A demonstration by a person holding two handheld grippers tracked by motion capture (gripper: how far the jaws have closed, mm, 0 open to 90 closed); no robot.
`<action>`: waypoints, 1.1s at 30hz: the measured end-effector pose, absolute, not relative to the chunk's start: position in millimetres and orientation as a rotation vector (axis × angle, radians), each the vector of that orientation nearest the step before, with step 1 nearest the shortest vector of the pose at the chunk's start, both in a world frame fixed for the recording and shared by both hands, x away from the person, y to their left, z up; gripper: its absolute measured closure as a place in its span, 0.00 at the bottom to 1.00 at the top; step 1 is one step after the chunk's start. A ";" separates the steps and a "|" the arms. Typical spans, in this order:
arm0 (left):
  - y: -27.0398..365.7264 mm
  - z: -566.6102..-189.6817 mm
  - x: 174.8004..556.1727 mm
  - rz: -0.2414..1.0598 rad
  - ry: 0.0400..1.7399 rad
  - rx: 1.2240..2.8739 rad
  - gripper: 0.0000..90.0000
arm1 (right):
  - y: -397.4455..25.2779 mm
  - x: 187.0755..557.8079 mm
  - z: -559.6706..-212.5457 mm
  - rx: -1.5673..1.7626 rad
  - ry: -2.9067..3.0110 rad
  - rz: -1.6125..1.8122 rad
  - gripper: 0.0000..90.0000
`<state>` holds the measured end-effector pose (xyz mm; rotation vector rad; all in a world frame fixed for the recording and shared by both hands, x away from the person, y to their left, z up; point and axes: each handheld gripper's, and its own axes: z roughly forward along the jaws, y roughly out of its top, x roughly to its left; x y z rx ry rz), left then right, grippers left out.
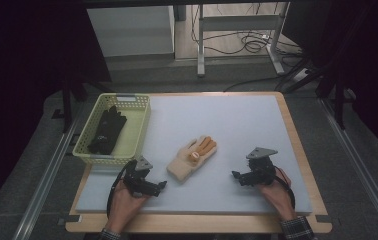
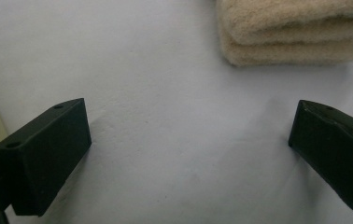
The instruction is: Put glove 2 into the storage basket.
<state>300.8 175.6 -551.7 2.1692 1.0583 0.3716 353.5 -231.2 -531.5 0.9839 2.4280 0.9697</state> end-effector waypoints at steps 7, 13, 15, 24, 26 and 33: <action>175.6 -551.6 301.0 0.369 1.060 2.169 0.00 | -231.9 355.0 -532.0 1.008 2.426 0.964 0.07; 176.4 -551.5 300.9 0.362 1.064 2.163 0.00 | -231.1 353.6 -532.8 1.018 2.410 0.957 0.06; 176.2 -551.3 300.7 0.368 1.061 2.164 0.00 | -231.1 353.6 -532.9 1.021 2.409 0.959 0.06; 181.1 -543.5 303.1 0.278 1.071 2.157 0.04 | -231.2 353.4 -533.1 1.016 2.407 0.960 0.06; 181.1 -540.0 302.5 0.256 1.064 2.139 0.04 | -231.2 353.5 -533.1 1.017 2.407 0.959 0.06; 166.5 -525.8 303.0 0.248 1.011 2.172 0.01 | -231.4 353.5 -533.1 1.018 2.408 0.960 0.06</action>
